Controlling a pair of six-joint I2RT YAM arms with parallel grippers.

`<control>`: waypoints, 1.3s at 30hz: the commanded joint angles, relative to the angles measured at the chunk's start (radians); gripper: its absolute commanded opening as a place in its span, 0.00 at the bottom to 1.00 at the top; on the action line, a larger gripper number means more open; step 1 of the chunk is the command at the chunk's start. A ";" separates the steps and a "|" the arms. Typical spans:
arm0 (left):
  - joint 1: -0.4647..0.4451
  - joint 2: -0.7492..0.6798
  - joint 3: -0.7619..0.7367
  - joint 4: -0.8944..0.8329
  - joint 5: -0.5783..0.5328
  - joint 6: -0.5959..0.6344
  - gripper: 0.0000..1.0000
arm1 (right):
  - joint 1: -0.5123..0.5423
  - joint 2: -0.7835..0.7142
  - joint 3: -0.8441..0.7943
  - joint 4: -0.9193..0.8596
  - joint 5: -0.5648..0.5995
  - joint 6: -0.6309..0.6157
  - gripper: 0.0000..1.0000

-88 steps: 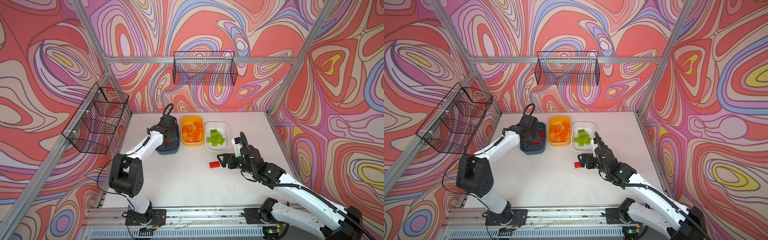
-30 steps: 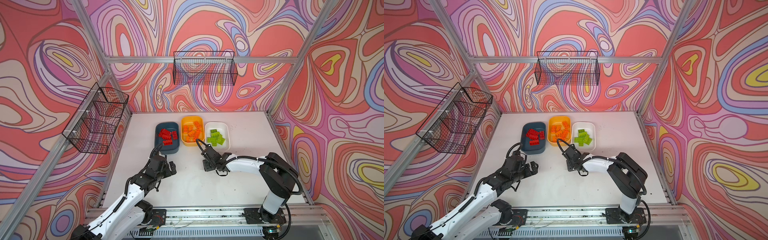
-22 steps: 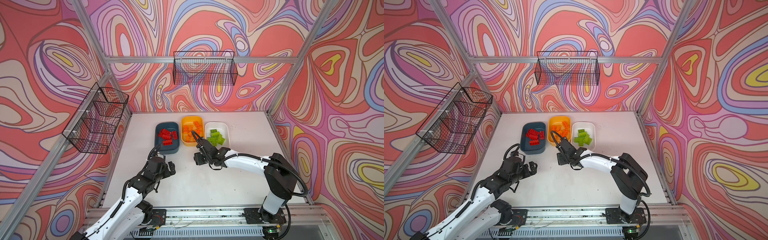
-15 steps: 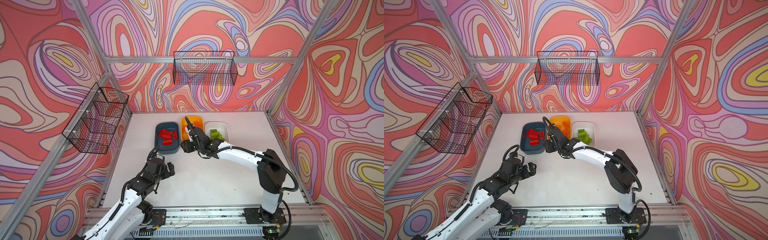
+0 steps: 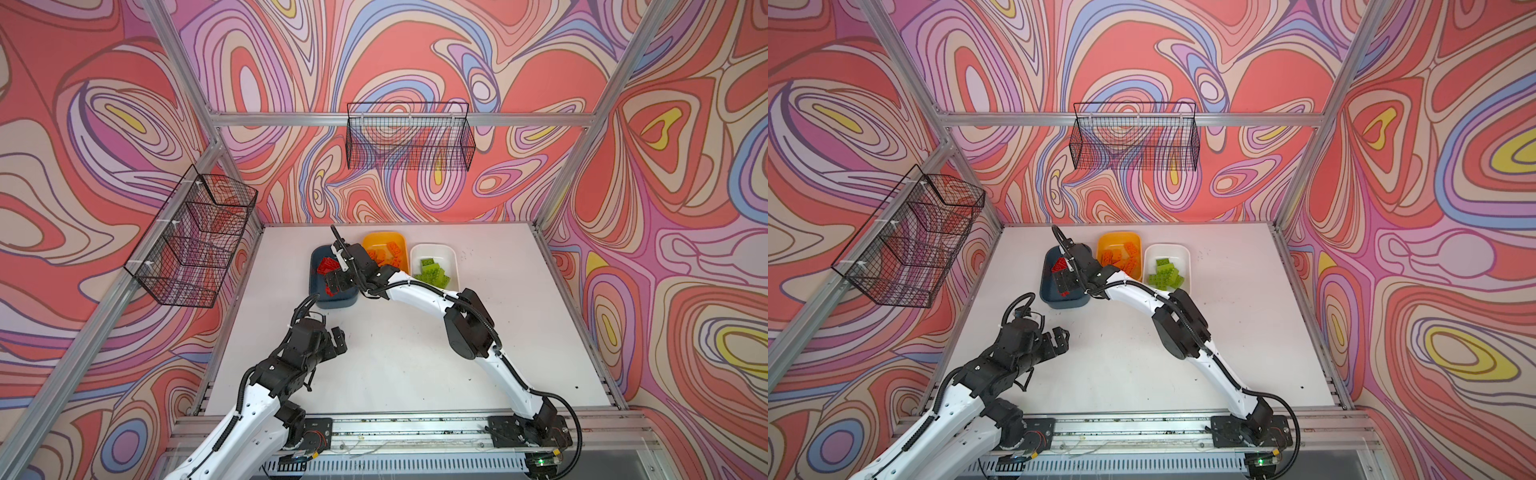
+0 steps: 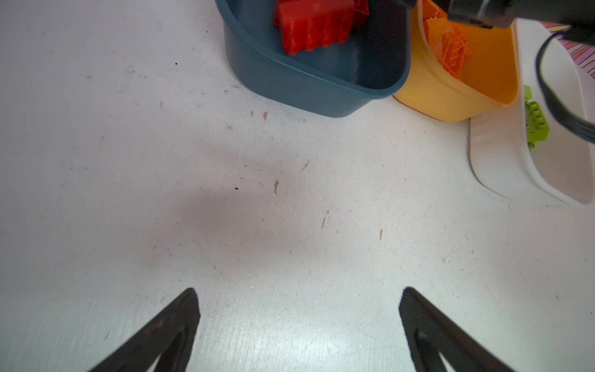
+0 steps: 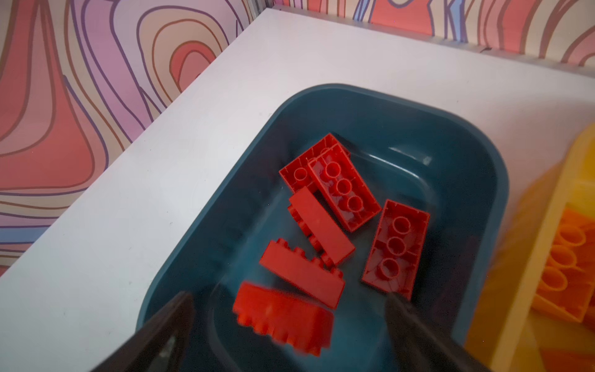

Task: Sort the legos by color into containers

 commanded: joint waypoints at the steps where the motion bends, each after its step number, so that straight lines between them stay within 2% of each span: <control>1: -0.004 0.008 0.018 -0.024 -0.049 0.004 1.00 | -0.021 -0.124 -0.073 0.024 0.003 -0.037 0.98; 5: -0.004 0.023 0.021 0.040 -0.098 0.033 1.00 | -0.061 -0.320 -0.339 0.104 0.006 -0.029 0.98; 11: -0.004 0.069 0.039 0.189 -0.257 0.132 1.00 | -0.133 -0.670 -0.816 0.196 0.064 -0.050 0.98; 15: -0.005 0.156 0.051 0.379 -0.326 0.282 1.00 | -0.197 -0.926 -1.104 0.262 0.151 -0.078 0.98; 18: -0.005 0.230 0.031 0.587 -0.338 0.487 1.00 | -0.247 -1.121 -1.296 0.318 0.178 -0.068 0.98; 20: 0.000 0.280 0.012 0.722 -0.367 0.610 1.00 | -0.257 -1.237 -1.406 0.350 0.248 -0.066 0.98; 23: 0.042 0.356 0.011 0.834 -0.365 0.693 1.00 | -0.268 -1.371 -1.534 0.369 0.395 -0.094 0.98; 25: 0.106 0.404 0.024 0.851 -0.328 0.700 1.00 | -0.280 -1.453 -1.614 0.398 0.481 -0.118 0.98; 28: 0.202 0.453 0.019 0.876 -0.284 0.691 1.00 | -0.304 -1.564 -1.742 0.518 0.547 -0.155 0.98; 30: 0.241 0.466 -0.007 0.920 -0.271 0.695 1.00 | -0.312 -1.612 -1.825 0.617 0.568 -0.167 0.98; 33: 0.283 0.485 -0.080 1.077 -0.237 0.708 1.00 | -0.326 -1.614 -1.930 0.805 0.632 -0.201 0.98; 36: 0.311 0.557 -0.129 1.242 -0.218 0.706 1.00 | -0.369 -1.529 -1.964 0.939 0.691 -0.194 0.98; 39: 0.312 0.650 -0.158 1.402 -0.273 0.731 1.00 | -0.468 -1.393 -1.940 1.025 0.672 -0.161 0.98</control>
